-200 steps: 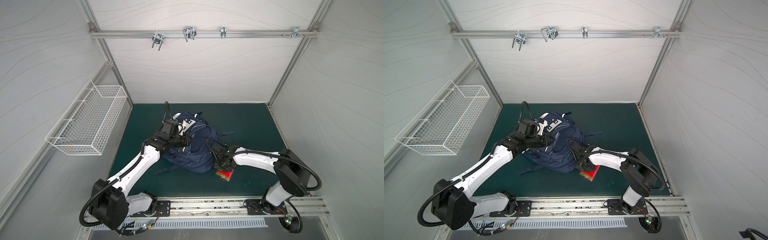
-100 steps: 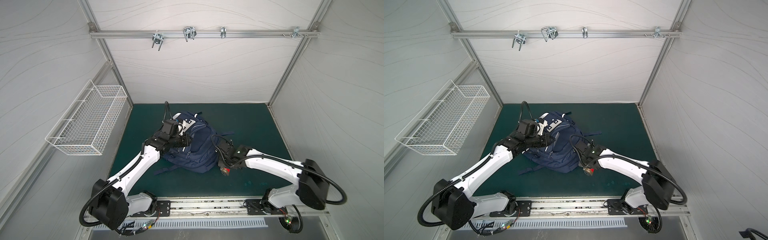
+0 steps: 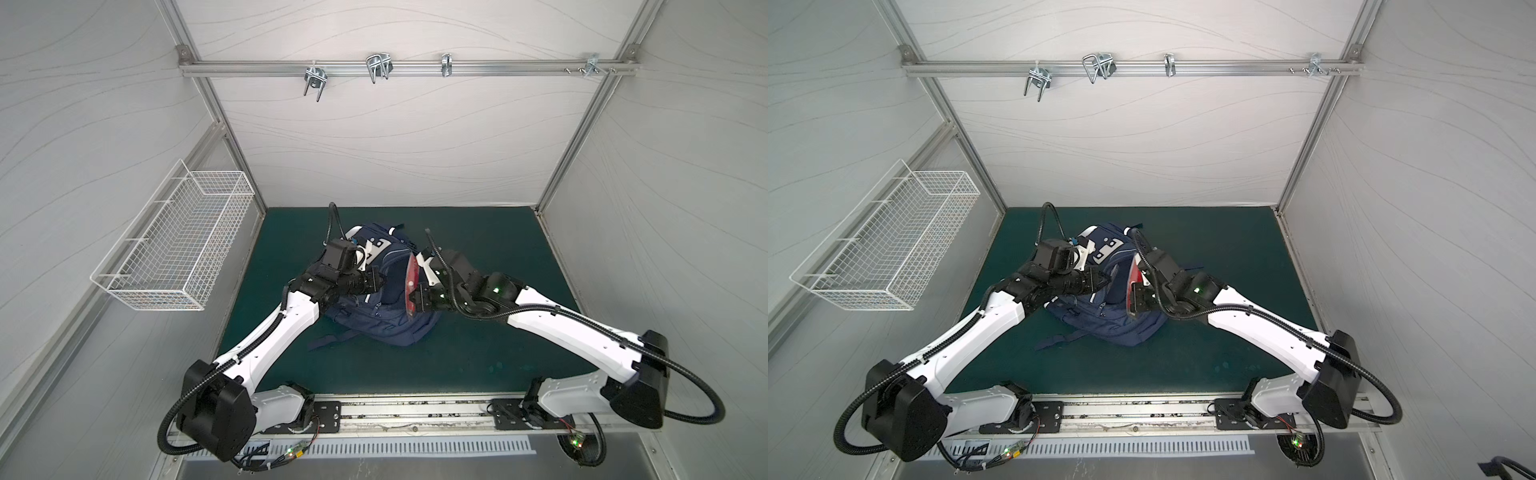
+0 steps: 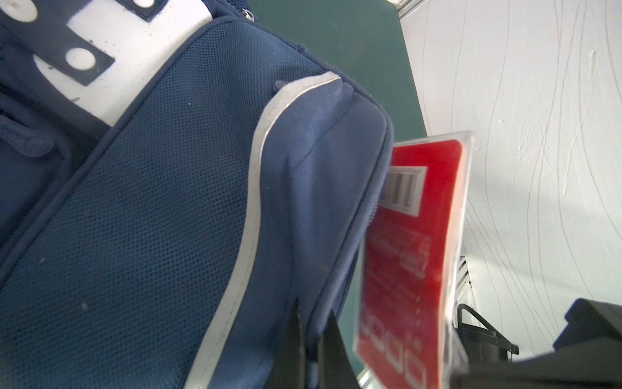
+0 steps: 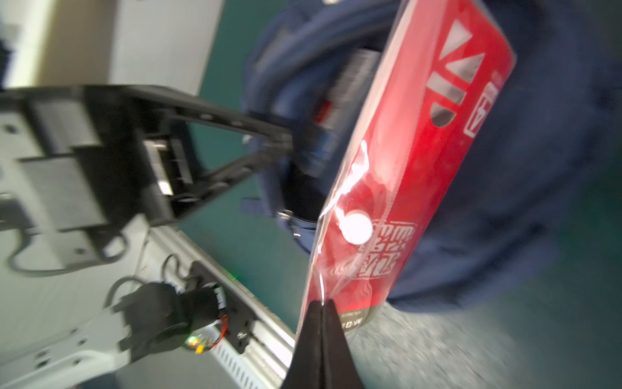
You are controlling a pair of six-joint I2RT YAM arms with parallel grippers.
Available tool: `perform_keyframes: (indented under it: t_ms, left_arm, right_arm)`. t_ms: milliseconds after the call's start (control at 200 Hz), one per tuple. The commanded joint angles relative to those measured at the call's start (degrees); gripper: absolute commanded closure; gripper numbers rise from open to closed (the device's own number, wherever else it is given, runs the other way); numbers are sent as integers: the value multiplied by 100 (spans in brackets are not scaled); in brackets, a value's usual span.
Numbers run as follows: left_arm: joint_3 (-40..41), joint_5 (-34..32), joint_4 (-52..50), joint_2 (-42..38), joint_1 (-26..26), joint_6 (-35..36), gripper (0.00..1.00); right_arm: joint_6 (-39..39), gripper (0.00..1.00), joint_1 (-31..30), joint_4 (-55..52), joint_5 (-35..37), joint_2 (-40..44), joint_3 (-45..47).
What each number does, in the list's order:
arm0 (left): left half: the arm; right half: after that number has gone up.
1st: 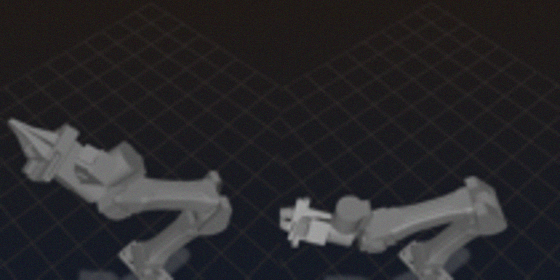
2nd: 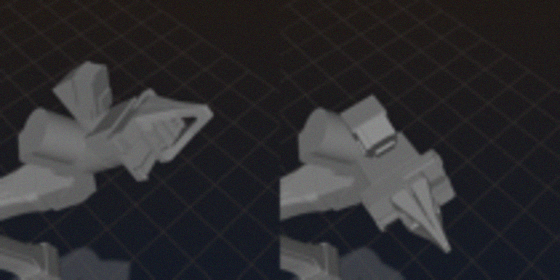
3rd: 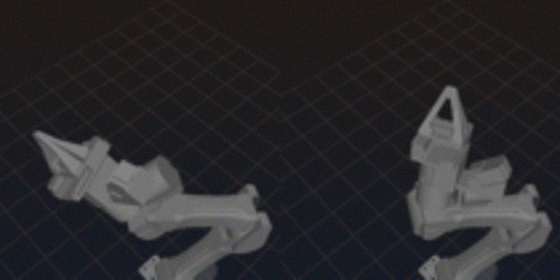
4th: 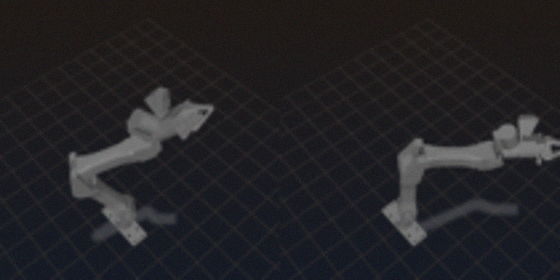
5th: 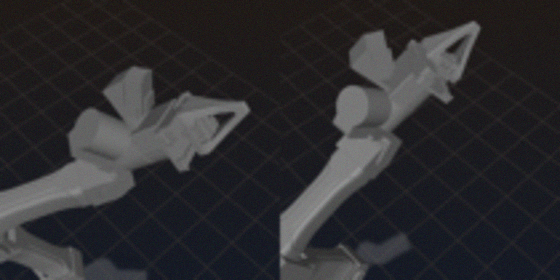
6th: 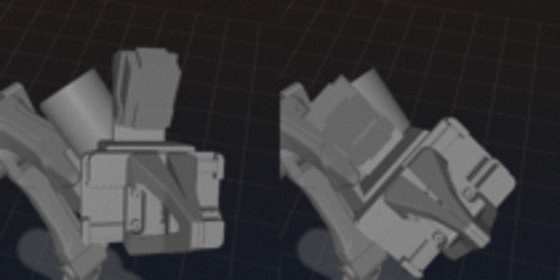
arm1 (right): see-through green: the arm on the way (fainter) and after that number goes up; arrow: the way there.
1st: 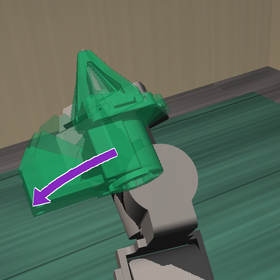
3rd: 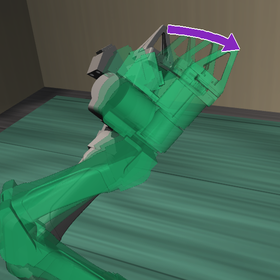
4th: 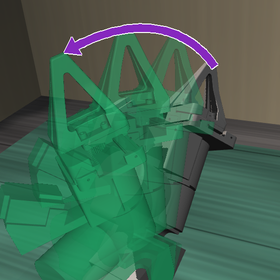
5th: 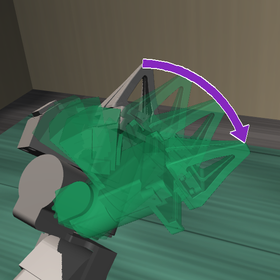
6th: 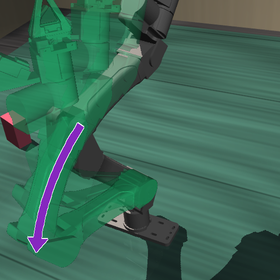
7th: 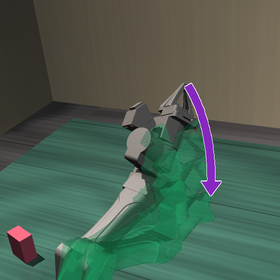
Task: Pack books, pencil case, and school supplies into a backpack
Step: Place the loose stationery in the student bag.
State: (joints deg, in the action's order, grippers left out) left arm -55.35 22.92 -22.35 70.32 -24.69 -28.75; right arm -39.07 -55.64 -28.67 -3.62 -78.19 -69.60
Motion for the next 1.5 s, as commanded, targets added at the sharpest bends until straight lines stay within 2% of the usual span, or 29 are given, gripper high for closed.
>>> perform_keyframes:
  t_ms: [0,110,335,510,660,810,910,955,1020,1190,1245,1366,1426,1496]
  left_arm:
    - [-138,429,776,-282,-36,-25,100]
    - [-125,363,749,-310,-34,-8,100]
    - [-137,213,686,-325,-36,-8,100]
    - [-7,406,1011,-537,-36,-43,100]
    - [-38,522,1017,-535,-31,-25,100]
    - [-38,641,1062,-586,-44,-25,100]
    - [-46,504,964,-587,-56,10,100]
    - [-61,413,901,-567,-57,10,100]
    - [-97,347,805,-510,-61,17,100]
    - [-108,323,781,-450,-57,-7,100]
    - [-97,310,773,-450,-63,-8,100]
    - [-92,197,715,-422,-67,27,100]
    - [-112,194,718,-397,-67,12,100]
    - [-112,266,741,-351,-71,-24,100]
  right_arm:
    - [-11,100,246,1246,-1097,-252,12]
    - [-399,100,544,1493,-1467,-765,-53]
    - [-616,100,762,1919,-1548,-1415,92]
    - [-772,100,1088,2594,-1792,-2095,124]
    - [-705,100,1143,2456,-1489,-2755,-441]
    - [-894,100,1134,2602,-1611,-3268,-785]
    - [-929,65,1072,2587,-1468,-3082,-654]
    - [-883,54,1040,2486,-1301,-2871,-534]
    - [-823,46,1039,2094,-1005,-2509,-454]
    - [-647,38,1043,1374,-614,-1748,-322]
    - [-556,24,1014,1162,-515,-1537,-317]
    - [-351,25,926,717,132,-936,-112]
    - [-384,29,956,432,457,-689,35]
    - [-354,36,1066,366,508,-506,238]
